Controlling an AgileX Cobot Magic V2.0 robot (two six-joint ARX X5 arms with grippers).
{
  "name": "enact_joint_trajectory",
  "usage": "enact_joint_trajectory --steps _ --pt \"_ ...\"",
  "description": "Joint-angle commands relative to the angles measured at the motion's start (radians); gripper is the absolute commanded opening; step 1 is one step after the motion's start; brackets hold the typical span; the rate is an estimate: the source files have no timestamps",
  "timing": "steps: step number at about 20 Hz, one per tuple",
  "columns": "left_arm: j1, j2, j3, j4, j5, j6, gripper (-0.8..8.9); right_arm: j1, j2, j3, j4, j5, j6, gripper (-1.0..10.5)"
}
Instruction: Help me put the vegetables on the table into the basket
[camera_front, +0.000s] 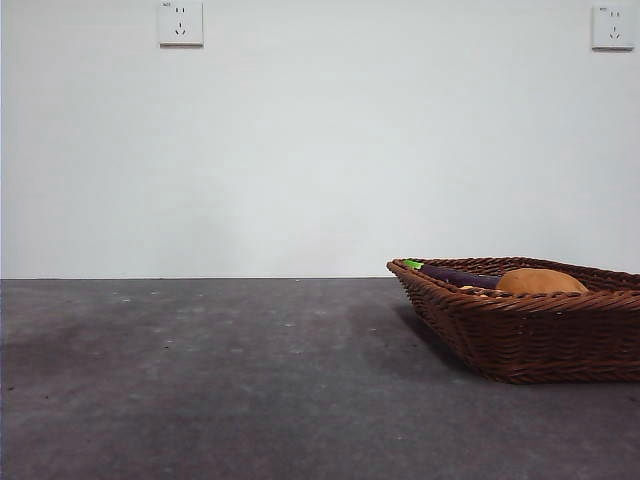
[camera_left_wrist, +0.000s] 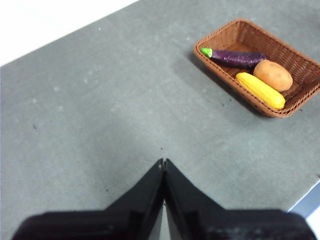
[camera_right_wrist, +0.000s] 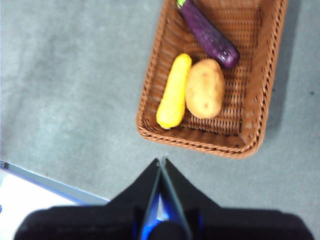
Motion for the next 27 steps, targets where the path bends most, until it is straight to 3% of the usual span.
enact_joint_trajectory --steps 1,7,14,20,22,24,25,27 --pt "0.002 0.011 -0.005 0.0 -0.002 -0.01 -0.04 0.001 0.034 -0.002 -0.014 0.024 0.006 0.0" --pt "0.002 0.066 -0.005 -0.037 0.0 -0.011 -0.04 0.001 0.128 -0.002 0.109 0.108 0.006 0.0" --pt "0.002 0.103 -0.003 -0.028 0.002 -0.02 -0.04 0.001 0.186 -0.002 0.378 0.201 0.006 0.0" --pt "0.003 0.015 -0.004 0.212 0.024 -0.081 -0.04 0.0 0.189 -0.001 0.527 0.241 0.006 0.0" --pt "0.079 -0.063 -0.023 0.327 0.036 -0.043 -0.04 0.001 0.189 -0.002 0.542 0.247 0.006 0.0" --pt "0.208 -0.171 -0.093 0.447 0.149 -0.009 -0.04 0.001 0.189 -0.001 0.544 0.247 0.006 0.0" --pt "0.272 -0.231 -0.153 0.508 0.214 -0.009 -0.04 0.0 0.189 -0.001 0.544 0.247 0.006 0.0" --pt "0.359 -0.351 -0.311 0.616 0.225 0.007 -0.04 0.001 0.189 -0.002 0.544 0.247 0.006 0.0"
